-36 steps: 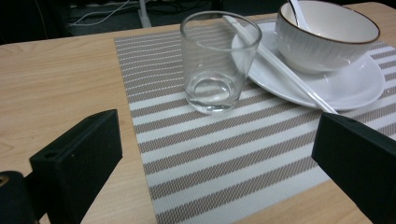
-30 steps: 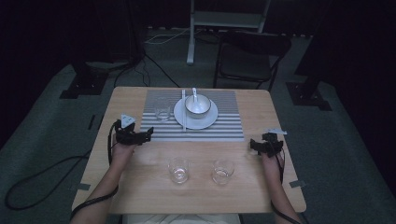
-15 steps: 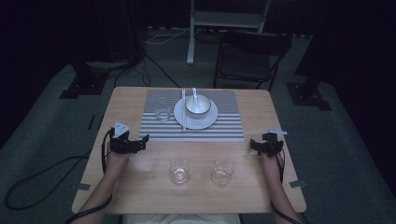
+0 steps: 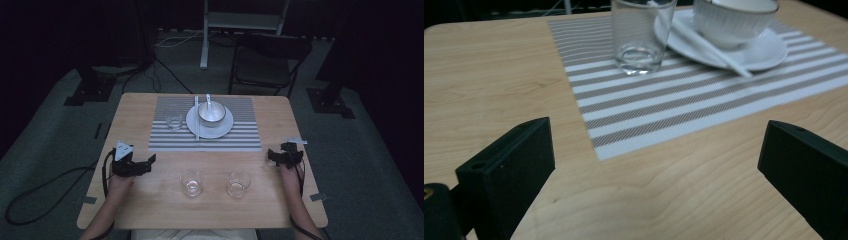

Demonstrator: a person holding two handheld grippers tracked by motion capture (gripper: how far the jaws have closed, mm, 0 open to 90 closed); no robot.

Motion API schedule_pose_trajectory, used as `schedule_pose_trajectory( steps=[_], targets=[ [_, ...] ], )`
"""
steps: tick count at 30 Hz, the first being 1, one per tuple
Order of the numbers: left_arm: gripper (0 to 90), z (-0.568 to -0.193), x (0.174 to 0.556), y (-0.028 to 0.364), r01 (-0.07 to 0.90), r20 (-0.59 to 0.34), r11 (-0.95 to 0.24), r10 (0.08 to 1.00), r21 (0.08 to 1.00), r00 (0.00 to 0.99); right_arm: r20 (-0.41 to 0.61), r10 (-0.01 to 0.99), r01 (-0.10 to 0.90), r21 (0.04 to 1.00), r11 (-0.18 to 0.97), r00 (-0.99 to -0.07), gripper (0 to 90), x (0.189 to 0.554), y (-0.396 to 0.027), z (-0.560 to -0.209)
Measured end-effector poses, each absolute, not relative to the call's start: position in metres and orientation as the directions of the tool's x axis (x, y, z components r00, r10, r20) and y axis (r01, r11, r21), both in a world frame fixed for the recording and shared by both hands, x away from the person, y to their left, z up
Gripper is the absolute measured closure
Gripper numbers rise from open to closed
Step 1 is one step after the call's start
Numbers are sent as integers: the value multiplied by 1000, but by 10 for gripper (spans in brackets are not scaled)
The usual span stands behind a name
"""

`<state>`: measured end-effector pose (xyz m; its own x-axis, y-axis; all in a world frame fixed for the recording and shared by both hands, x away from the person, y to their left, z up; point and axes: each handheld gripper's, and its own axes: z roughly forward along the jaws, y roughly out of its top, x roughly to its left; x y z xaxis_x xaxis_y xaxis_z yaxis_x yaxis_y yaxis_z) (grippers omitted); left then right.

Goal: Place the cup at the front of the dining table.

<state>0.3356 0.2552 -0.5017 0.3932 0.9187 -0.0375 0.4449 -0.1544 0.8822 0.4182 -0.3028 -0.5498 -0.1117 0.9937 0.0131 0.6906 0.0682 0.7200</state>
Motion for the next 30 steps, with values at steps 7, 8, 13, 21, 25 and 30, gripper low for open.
schedule_pose_trajectory(
  steps=[7, 8, 13, 21, 25, 30],
  targets=[
    [22, -508, 319, 262, 457, -52, -148, 916, 877, 398, 13, 994, 691, 719, 69, -112, 120, 418, -303, -550],
    [22, -509, 317, 263, 459, -44, -155, 918, 875, 395, 13, 994, 691, 719, 69, -112, 120, 418, -303, -550],
    [22, -514, 307, 267, 463, -47, -155, 917, 873, 396, 13, 994, 691, 719, 68, -112, 120, 418, -303, -550],
    [22, -522, 290, 277, 473, -35, -166, 921, 865, 387, 13, 994, 691, 719, 69, -112, 120, 418, -303, -550],
    [22, -522, 283, 279, 464, -21, -173, 923, 869, 384, 13, 994, 691, 719, 68, -111, 121, 418, -303, -550],
    [22, -523, 272, 286, 463, -28, -163, 925, 871, 379, 13, 994, 691, 719, 68, -111, 121, 418, -303, -550]
  ],
)
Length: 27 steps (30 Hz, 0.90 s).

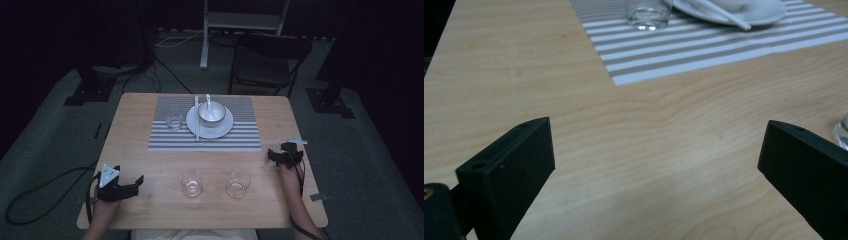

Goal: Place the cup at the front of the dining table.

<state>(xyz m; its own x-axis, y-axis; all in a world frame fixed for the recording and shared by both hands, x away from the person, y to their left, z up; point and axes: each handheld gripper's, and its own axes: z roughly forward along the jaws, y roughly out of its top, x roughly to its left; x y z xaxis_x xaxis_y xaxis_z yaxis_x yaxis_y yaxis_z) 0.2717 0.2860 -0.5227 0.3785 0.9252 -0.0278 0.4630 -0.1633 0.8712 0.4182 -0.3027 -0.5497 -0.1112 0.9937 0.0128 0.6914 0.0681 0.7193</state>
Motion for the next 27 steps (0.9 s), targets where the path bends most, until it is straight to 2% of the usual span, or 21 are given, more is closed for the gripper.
schedule_pose_trajectory(
  steps=[13, 19, 27],
  targets=[
    [22, -529, 251, 293, 467, 13, -203, 925, 861, 379, 13, 994, 692, 719, 66, -108, 121, 418, -303, -550],
    [22, -529, 241, 300, 475, -13, -178, 929, 862, 371, 13, 994, 692, 719, 66, -108, 121, 418, -302, -550],
    [22, -527, 231, 305, 456, 8, -179, 936, 872, 352, 13, 994, 692, 719, 66, -108, 121, 418, -302, -550]
  ],
)
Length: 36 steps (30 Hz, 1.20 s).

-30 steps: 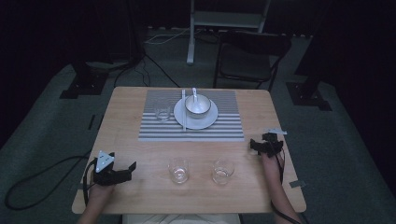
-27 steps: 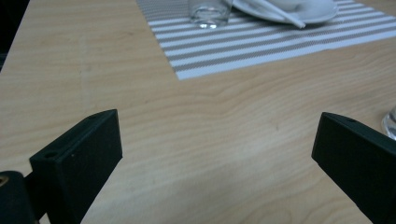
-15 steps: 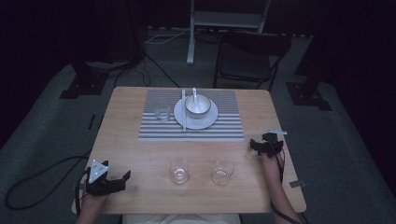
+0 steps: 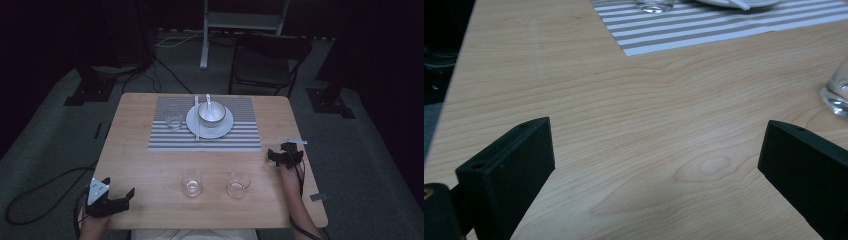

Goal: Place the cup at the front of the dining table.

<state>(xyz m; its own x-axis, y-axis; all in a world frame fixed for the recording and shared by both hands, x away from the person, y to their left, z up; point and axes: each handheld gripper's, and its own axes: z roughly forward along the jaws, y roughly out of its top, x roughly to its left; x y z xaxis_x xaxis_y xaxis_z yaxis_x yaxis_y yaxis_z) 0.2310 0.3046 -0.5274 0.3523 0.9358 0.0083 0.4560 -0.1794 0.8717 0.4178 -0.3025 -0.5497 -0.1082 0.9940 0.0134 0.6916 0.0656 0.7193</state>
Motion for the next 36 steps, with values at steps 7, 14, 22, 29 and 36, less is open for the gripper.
schedule_pose_trajectory(
  steps=[7, 14, 22, 29, 36],
  targets=[
    [22, -527, 223, 322, 464, 19, -165, 953, 870, 301, 14, 994, 692, 719, 65, -108, 121, 418, -302, -550],
    [22, -527, 221, 345, 452, 39, -142, 972, 881, 230, 14, 994, 692, 719, 65, -108, 120, 418, -302, -550],
    [22, -533, 219, 368, 505, 48, -95, 993, 858, 106, 14, 994, 692, 719, 65, -108, 121, 418, -302, -550],
    [22, -538, 219, 386, 562, 16, 15, 999, 827, -50, 14, 994, 692, 719, 65, -108, 120, 418, -302, -550],
    [23, -540, 217, 399, 559, -48, 109, 991, 822, -122, 14, 994, 692, 719, 65, -108, 120, 418, -302, -550]
  ],
)
